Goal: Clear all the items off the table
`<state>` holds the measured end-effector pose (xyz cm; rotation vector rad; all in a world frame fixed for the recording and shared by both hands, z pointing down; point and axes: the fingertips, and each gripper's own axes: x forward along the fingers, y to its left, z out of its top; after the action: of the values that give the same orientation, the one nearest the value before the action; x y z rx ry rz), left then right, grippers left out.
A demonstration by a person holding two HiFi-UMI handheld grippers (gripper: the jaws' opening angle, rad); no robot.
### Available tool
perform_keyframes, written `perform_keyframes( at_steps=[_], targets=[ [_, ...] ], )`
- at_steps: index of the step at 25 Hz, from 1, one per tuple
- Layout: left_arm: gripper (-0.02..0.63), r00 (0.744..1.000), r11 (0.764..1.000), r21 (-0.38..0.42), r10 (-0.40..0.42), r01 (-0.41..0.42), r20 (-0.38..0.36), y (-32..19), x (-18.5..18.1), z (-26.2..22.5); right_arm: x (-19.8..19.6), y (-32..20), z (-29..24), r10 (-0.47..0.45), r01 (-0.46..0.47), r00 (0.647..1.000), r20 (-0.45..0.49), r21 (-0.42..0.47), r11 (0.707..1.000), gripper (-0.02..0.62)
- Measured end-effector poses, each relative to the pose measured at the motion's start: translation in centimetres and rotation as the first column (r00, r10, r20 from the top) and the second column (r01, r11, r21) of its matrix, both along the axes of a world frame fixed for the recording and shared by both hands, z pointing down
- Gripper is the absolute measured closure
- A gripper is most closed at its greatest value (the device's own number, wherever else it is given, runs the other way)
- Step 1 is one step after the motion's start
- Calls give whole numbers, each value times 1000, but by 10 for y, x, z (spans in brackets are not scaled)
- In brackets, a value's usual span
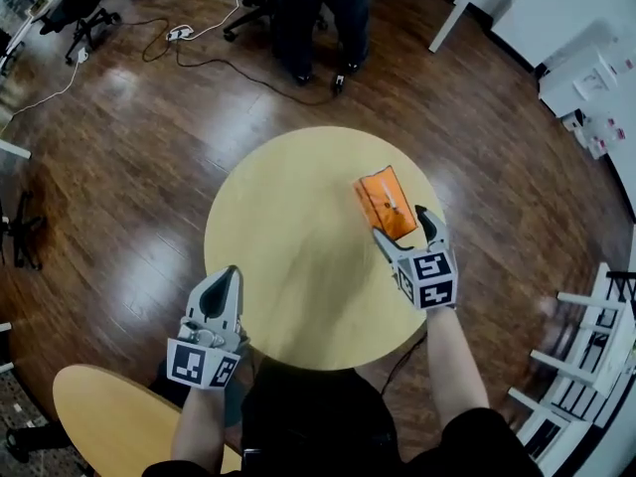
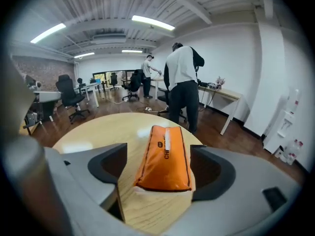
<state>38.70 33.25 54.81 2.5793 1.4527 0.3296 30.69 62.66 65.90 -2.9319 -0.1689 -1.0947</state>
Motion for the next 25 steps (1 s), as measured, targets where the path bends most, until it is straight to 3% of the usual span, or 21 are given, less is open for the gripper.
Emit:
perform_keyframes(
  at_steps=[3, 8, 11, 18, 20, 22, 25],
  targets=[
    [604, 999, 1000, 2, 30, -30, 29, 9, 7, 13, 11, 10, 29, 10, -9, 997, 81, -3, 1000, 138],
    [604, 997, 999, -11, 52, -51, 60, 9, 16, 21, 24, 20, 63, 24, -25, 981, 194, 0, 1000, 138],
    [604, 995, 998, 6, 65, -65, 76, 7, 19, 29, 26, 30, 72, 40, -30, 972, 232, -48, 998, 138],
    [604, 992, 997, 18, 70, -72, 109, 6, 22, 44, 25, 29, 74, 27, 20, 967, 253, -182, 983, 138],
    [604, 990, 997, 14, 74, -76, 119, 9, 21, 45, 22, 28, 82, 8, 49, 955, 295, -185, 982, 114],
    [604, 988, 997, 7, 74, -75, 135, 10, 20, 48, 17, 26, 95, -27, 103, 928, 372, -186, 977, 39],
    [604, 986, 998, 1, 66, -67, 152, 11, 16, 52, 14, 32, 101, -33, 115, 916, 401, -183, 976, 55]
  ],
)
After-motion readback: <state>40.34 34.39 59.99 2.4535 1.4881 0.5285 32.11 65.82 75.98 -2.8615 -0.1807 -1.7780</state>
